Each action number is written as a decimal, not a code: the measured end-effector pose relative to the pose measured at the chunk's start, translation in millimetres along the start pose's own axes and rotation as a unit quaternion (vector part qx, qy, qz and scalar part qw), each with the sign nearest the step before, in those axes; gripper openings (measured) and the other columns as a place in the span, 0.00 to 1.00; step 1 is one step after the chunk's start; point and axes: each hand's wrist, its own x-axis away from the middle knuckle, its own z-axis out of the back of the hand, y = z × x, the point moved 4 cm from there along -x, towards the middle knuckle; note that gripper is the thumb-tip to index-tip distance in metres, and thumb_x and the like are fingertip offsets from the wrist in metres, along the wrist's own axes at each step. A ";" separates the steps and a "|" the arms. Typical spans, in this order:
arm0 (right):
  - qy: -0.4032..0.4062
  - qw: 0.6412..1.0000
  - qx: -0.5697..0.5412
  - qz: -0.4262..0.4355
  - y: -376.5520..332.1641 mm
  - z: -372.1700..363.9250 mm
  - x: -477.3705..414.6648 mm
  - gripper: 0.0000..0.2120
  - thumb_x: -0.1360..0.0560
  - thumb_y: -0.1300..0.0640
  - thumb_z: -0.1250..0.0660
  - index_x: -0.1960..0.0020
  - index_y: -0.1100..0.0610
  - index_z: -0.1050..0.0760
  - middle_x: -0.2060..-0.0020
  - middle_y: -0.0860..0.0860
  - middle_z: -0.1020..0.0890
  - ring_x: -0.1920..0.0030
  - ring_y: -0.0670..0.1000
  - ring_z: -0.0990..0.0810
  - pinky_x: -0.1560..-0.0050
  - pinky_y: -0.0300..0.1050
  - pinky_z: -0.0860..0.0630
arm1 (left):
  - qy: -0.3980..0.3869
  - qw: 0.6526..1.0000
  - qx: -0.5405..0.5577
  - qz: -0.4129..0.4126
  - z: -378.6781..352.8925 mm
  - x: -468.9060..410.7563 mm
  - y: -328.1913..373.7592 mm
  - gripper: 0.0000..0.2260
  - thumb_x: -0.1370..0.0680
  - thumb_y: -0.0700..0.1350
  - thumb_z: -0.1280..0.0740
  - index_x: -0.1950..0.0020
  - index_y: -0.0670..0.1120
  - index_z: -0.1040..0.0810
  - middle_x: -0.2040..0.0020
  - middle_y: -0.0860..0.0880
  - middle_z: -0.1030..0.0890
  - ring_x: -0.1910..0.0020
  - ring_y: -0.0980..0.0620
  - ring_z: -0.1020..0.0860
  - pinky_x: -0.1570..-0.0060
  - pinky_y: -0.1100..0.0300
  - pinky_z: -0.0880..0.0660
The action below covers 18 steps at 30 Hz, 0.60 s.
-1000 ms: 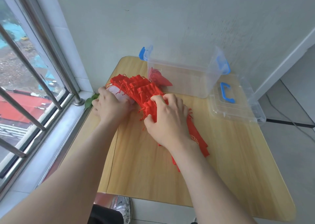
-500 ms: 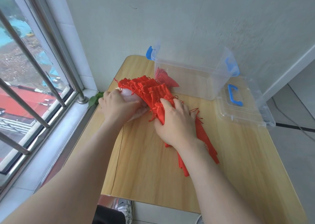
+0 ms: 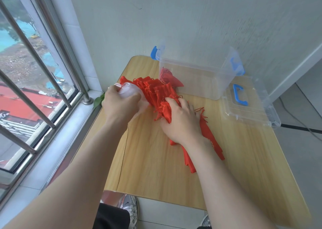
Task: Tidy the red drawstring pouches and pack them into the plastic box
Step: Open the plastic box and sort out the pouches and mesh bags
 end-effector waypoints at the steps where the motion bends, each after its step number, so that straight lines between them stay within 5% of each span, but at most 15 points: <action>1: -0.001 1.000 -0.001 0.000 0.1 -0.2 0.2 0.34 0.21 0.43 0.33 0.18 0.42 0.39 0.23 0.52 0.33 0.24 0.59 0.34 0.25 0.64 0.39 | 0.023 1.000 0.018 0.004 5.6 2.2 0.3 0.15 0.34 0.48 0.30 0.48 0.53 0.22 0.53 0.42 0.15 0.55 0.41 0.14 0.70 0.56 0.22; 4: 0.003 1.000 -0.002 0.001 -0.2 -0.5 1.5 0.34 0.21 0.43 0.33 0.18 0.42 0.40 0.23 0.53 0.33 0.24 0.60 0.34 0.24 0.64 0.39 | 0.085 0.995 0.058 -0.007 23.3 16.3 5.7 0.12 0.36 0.52 0.32 0.53 0.56 0.25 0.55 0.42 0.15 0.56 0.38 0.14 0.59 0.44 0.15; 7: 0.003 1.000 -0.005 0.005 0.8 -1.2 0.5 0.35 0.21 0.42 0.33 0.17 0.42 0.41 0.22 0.53 0.33 0.23 0.60 0.34 0.24 0.65 0.39 | 0.109 0.989 0.086 -0.054 32.8 30.4 13.7 0.11 0.35 0.53 0.31 0.55 0.53 0.26 0.57 0.45 0.16 0.58 0.40 0.16 0.59 0.39 0.16; 12: -0.019 0.999 -0.034 0.025 0.5 2.9 5.6 0.42 0.24 0.35 0.31 0.16 0.40 0.46 0.19 0.56 0.38 0.20 0.62 0.36 0.22 0.66 0.41 | 0.046 0.988 0.064 -0.133 23.3 52.6 26.5 0.11 0.33 0.50 0.29 0.52 0.55 0.24 0.57 0.50 0.17 0.56 0.41 0.16 0.58 0.36 0.17; 18: 0.094 0.984 -0.107 0.107 -8.7 21.5 19.1 0.48 0.29 0.46 0.28 0.15 0.45 0.48 0.23 0.48 0.32 0.20 0.54 0.35 0.21 0.61 0.41 | -0.102 0.983 -0.059 -0.143 -3.2 69.4 24.9 0.13 0.31 0.46 0.27 0.49 0.46 0.23 0.58 0.48 0.17 0.62 0.48 0.19 0.62 0.52 0.18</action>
